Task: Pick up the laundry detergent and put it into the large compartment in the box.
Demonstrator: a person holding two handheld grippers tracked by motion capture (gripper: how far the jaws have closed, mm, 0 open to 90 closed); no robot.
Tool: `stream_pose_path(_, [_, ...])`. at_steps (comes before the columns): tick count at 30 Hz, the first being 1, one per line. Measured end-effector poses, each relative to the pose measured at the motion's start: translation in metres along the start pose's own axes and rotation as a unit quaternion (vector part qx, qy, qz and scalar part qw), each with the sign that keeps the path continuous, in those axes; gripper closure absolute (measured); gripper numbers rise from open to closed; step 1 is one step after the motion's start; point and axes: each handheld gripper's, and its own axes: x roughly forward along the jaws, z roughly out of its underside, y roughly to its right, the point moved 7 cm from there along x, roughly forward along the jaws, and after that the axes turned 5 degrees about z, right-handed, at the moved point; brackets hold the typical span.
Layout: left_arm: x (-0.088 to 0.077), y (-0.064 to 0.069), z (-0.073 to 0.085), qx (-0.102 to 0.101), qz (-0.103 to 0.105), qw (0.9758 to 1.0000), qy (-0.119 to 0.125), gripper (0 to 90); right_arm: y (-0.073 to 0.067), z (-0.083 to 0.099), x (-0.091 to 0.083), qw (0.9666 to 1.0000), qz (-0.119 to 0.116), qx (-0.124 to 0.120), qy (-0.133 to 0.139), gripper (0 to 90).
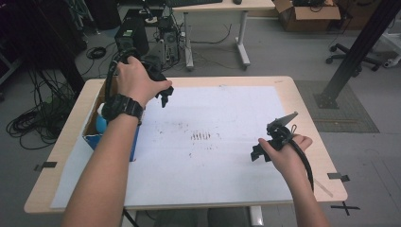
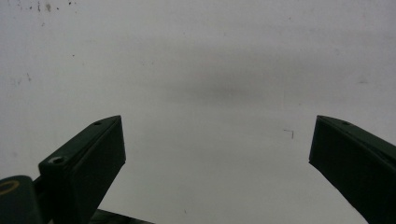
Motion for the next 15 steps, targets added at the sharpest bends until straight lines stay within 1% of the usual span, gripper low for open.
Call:
stream_pose_path(2, [0.004, 0.008, 0.000, 0.008, 0.008, 0.9999, -0.004, 14.3, 0.002, 0.001, 0.000, 1.0000, 0.000, 0.001, 0.000, 3.6])
stream_pose_path(3, [0.008, 0.015, -0.001, 0.016, 0.014, 0.9998, -0.005, 13.4, 0.003, 0.002, -0.001, 1.0000, -0.001, 0.004, 0.000, 3.6])
stream_pose_path(5, [0.011, 0.020, -0.001, 0.020, 0.018, 0.9996, -0.007, 12.9, 0.004, 0.003, 0.000, 1.0000, -0.002, 0.005, 0.000, 3.6])
stream_pose_path(6, [0.015, 0.023, -0.001, 0.023, 0.016, 0.9996, -0.010, 12.6, 0.005, 0.004, 0.000, 1.0000, -0.002, 0.004, 0.001, 3.6])
stream_pose_path(7, [0.017, 0.025, 0.000, 0.022, 0.017, 0.9995, -0.014, 9.6, 0.006, 0.005, 0.000, 1.0000, -0.003, 0.005, 0.001, 3.6])
stream_pose_path(10, [0.024, 0.031, 0.000, 0.018, 0.023, 0.9995, -0.013, 8.4, 0.007, 0.006, 0.000, 1.0000, -0.003, 0.005, 0.001, 3.6])
stream_pose_path(13, [0.034, 0.036, 0.002, 0.020, 0.022, 0.9994, -0.019, 6.2, 0.007, 0.007, 0.001, 1.0000, -0.003, 0.007, 0.000, 3.6])
stream_pose_path(15, [0.041, 0.039, 0.003, 0.023, 0.026, 0.9992, -0.020, 5.6, 0.007, 0.007, 0.001, 1.0000, -0.003, 0.006, -0.001, 3.6])
